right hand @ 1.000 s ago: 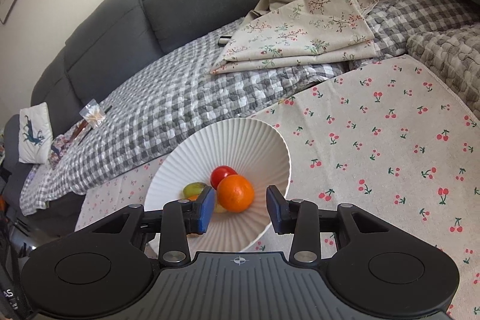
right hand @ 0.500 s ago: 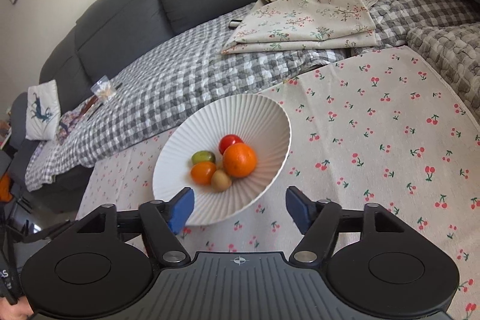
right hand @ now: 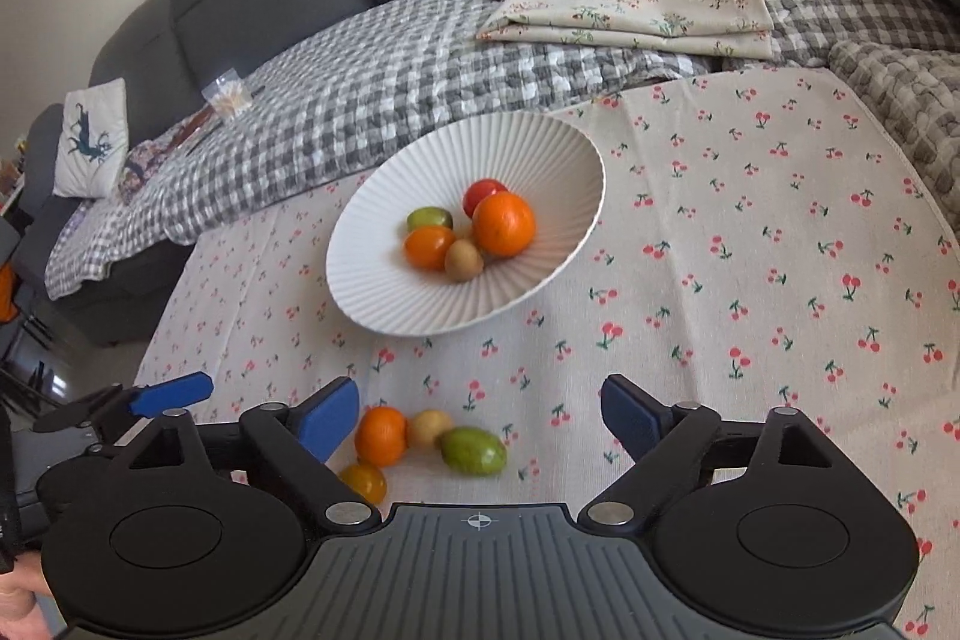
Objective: Organize fruits
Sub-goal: 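Withdraw both grippers from the bowl toward the remaining fruits, then close the left gripper on the dark brown tomato, then grasp the green oval fruit with the right gripper while the left gripper holds the tomato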
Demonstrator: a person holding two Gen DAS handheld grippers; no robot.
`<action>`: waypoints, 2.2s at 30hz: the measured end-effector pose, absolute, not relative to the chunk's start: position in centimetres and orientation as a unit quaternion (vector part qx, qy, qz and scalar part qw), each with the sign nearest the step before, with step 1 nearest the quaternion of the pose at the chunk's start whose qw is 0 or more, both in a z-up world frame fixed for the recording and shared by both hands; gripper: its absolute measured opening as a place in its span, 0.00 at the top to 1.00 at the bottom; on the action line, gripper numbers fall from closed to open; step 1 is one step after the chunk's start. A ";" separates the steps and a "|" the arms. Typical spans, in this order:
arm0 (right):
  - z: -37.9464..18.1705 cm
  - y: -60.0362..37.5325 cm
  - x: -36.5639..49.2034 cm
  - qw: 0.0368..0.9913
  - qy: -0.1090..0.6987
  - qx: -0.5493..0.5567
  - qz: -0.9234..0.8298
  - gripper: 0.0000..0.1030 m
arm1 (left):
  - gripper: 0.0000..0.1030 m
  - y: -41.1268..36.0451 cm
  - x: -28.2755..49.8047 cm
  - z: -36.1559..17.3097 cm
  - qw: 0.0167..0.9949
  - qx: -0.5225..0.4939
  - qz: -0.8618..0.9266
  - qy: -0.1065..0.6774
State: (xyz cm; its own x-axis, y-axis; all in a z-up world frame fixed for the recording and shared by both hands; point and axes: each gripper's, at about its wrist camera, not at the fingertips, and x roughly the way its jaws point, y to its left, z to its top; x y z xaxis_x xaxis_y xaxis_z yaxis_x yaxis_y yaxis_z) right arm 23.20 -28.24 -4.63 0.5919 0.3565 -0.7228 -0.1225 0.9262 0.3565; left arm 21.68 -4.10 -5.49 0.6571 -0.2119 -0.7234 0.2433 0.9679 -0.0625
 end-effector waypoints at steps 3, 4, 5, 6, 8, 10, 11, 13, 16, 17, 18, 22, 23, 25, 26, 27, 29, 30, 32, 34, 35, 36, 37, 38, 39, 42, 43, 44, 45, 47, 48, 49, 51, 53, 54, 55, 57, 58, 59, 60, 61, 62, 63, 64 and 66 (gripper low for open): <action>-4.8 -28.0 22.6 0.879 0.436 0.130 0.140 0.11 | 0.08 -4.3 21.3 -5.9 0.907 0.027 -0.128 0.401; -4.9 -27.9 22.5 0.878 0.439 0.129 0.140 0.11 | 0.08 -4.3 21.2 -6.0 0.906 0.028 -0.128 0.403; -5.0 -27.9 22.3 0.877 0.441 0.129 0.141 0.11 | 0.08 -4.3 21.1 -6.2 0.905 0.029 -0.128 0.404; -5.0 -27.9 22.1 0.876 0.443 0.129 0.141 0.11 | 0.08 -4.3 21.0 -6.3 0.904 0.029 -0.129 0.406; -5.1 -28.0 21.8 0.874 0.446 0.130 0.143 0.11 | 0.08 -4.4 20.8 -6.7 0.902 0.034 -0.130 0.409; -5.2 -28.1 21.6 0.874 0.447 0.129 0.144 0.11 | 0.08 -4.6 20.6 -7.1 0.902 0.044 -0.128 0.410; -5.3 -28.1 21.6 0.873 0.448 0.127 0.141 0.10 | 0.08 -4.6 20.5 -7.3 0.902 0.048 -0.126 0.410; -5.6 -28.3 21.8 0.872 0.454 0.129 0.132 0.10 | 0.08 -4.8 20.5 -7.9 0.901 0.053 -0.125 0.413; -6.0 -28.5 22.0 0.868 0.461 0.139 0.127 0.10 | 0.09 -5.1 20.6 -8.4 0.899 0.054 -0.131 0.415; -6.1 -28.5 22.1 0.866 0.461 0.141 0.128 0.10 | 0.09 -5.3 20.7 -8.5 0.899 0.055 -0.131 0.415; -6.2 -28.4 22.1 0.866 0.462 0.140 0.130 0.10 | 0.09 -5.4 20.7 -8.7 0.899 0.056 -0.133 0.414; -6.7 -28.0 22.2 0.864 0.466 0.136 0.133 0.10 | 0.14 -6.1 20.8 -9.4 0.899 0.064 -0.145 0.409; -6.9 -27.9 22.3 0.863 0.467 0.138 0.135 0.10 | 0.19 -6.4 20.9 -9.6 0.898 0.069 -0.148 0.408; -7.1 -27.7 22.4 0.862 0.469 0.137 0.135 0.10 | 0.24 -6.8 21.0 -10.1 0.897 0.077 -0.151 0.409; -7.2 -27.7 22.4 0.863 0.469 0.134 0.134 0.10 | 0.27 -7.0 20.9 -10.3 0.896 0.080 -0.155 0.409; -7.3 -27.6 22.4 0.863 0.469 0.132 0.133 0.10 | 0.33 -7.1 20.9 -10.5 0.894 0.084 -0.158 0.410; -7.5 -27.5 22.5 0.863 0.470 0.129 0.131 0.10 | 0.40 -7.4 20.8 -10.7 0.893 0.093 -0.167 0.408; -7.6 -27.4 22.5 0.863 0.471 0.128 0.130 0.10 | 0.43 -7.5 20.8 -10.7 0.894 0.096 -0.170 0.404; -7.8 -27.4 22.6 0.863 0.472 0.127 0.129 0.10 | 0.50 -7.7 20.8 -10.8 0.894 0.098 -0.176 0.400; -7.8 -27.3 22.6 0.863 0.471 0.126 0.130 0.10 | 0.60 -7.8 20.8 -10.7 0.893 0.096 -0.183 0.401; -7.9 -27.2 22.6 0.863 0.471 0.126 0.131 0.10 | 0.69 -7.8 20.8 -10.7 0.892 0.097 -0.185 0.401; -7.9 -27.2 22.6 0.864 0.470 0.125 0.133 0.10 | 0.73 -7.8 20.8 -10.6 0.891 0.098 -0.186 0.402; -7.9 -27.1 22.6 0.864 0.469 0.124 0.135 0.10 | 0.73 -7.9 20.7 -10.6 0.891 0.100 -0.184 0.403; -8.0 -27.0 22.6 0.864 0.469 0.121 0.137 0.10 | 0.73 -7.9 20.7 -10.5 0.890 0.100 -0.184 0.405; -8.1 -26.9 22.6 0.864 0.469 0.119 0.139 0.10 | 0.73 -7.8 20.7 -10.4 0.889 0.098 -0.186 0.407; -8.6 -26.4 22.8 0.866 0.467 0.104 0.147 0.11 | 0.74 -7.3 20.8 -10.2 0.888 0.088 -0.184 0.413; -8.8 -26.1 22.8 0.866 0.466 0.098 0.151 0.11 | 0.74 -7.1 20.9 -10.1 0.887 0.086 -0.181 0.415; -8.9 -26.0 22.9 0.867 0.465 0.094 0.154 0.12 | 0.74 -7.0 20.9 -10.1 0.887 0.083 -0.179 0.417; -9.1 -25.8 23.0 0.867 0.464 0.091 0.157 0.12 | 0.74 -6.7 21.0 -10.0 0.887 0.080 -0.177 0.420; -9.4 -25.4 23.2 0.867 0.465 0.084 0.161 0.16 | 0.74 -6.3 21.0 -9.7 0.886 0.073 -0.174 0.423; -9.5 -25.2 23.2 0.866 0.465 0.080 0.164 0.17 | 0.74 -6.0 21.1 -9.6 0.886 0.069 -0.173 0.424; -9.7 -25.1 23.3 0.866 0.466 0.077 0.166 0.19 | 0.74 -5.8 21.1 -9.4 0.886 0.065 -0.172 0.425; -10.0 -24.7 23.5 0.865 0.468 0.069 0.168 0.23 | 0.74 -5.3 21.3 -9.2 0.886 0.059 -0.168 0.427; -10.4 -24.3 23.7 0.864 0.470 0.062 0.168 0.28 | 0.74 -5.0 21.4 -9.2 0.887 0.056 -0.163 0.428; -10.6 -24.2 23.7 0.864 0.471 0.059 0.169 0.30 | 0.74 -4.9 21.5 -9.2 0.887 0.055 -0.160 0.429; -10.7 -24.1 23.8 0.864 0.471 0.056 0.171 0.34 | 0.74 -4.8 21.6 -9.2 0.887 0.053 -0.158 0.430; -10.9 -23.8 23.9 0.864 0.469 0.051 0.173 0.42 | 0.74 -4.7 21.7 -9.2 0.887 0.051 -0.157 0.431; -10.9 -23.7 23.9 0.864 0.469 0.048 0.175 0.52 | 0.74 -4.7 21.7 -9.2 0.887 0.051 -0.158 0.431; -10.9 -23.6 24.0 0.864 0.470 0.045 0.176 0.59 | 0.74 -4.7 21.7 -9.1 0.887 0.051 -0.158 0.430; -10.9 -23.5 24.0 0.865 0.470 0.040 0.174 0.62 | 0.74 -4.7 21.7 -9.1 0.887 0.051 -0.158 0.430; -10.9 -23.4 24.0 0.865 0.469 0.035 0.175 0.69 | 0.74 -4.7 21.7 -9.1 0.887 0.051 -0.159 0.430; -10.9 -23.4 24.0 0.865 0.469 0.033 0.177 0.70 | 0.74 -4.7 21.7 -9.1 0.887 0.050 -0.159 0.430; -10.9 -23.4 24.0 0.864 0.469 0.033 0.178 0.70 | 0.74 -4.7 21.7 -9.1 0.887 0.050 -0.158 0.430; -10.9 -23.3 24.0 0.864 0.469 0.032 0.178 0.70 | 0.74 -4.7 21.7 -9.1 0.887 0.050 -0.158 0.430; -10.9 -23.3 24.0 0.864 0.470 0.029 0.180 0.70 | 0.74 -4.6 21.7 -9.1 0.888 0.050 -0.157 0.430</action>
State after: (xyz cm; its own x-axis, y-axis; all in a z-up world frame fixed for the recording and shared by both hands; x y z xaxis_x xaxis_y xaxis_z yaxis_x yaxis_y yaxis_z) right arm 24.03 -23.29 -10.88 0.4932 0.3388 -0.8012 -0.2840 0.9333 0.2198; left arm 21.66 -4.65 -9.11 0.5808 -0.2359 -0.7791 0.3221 0.9456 -0.0462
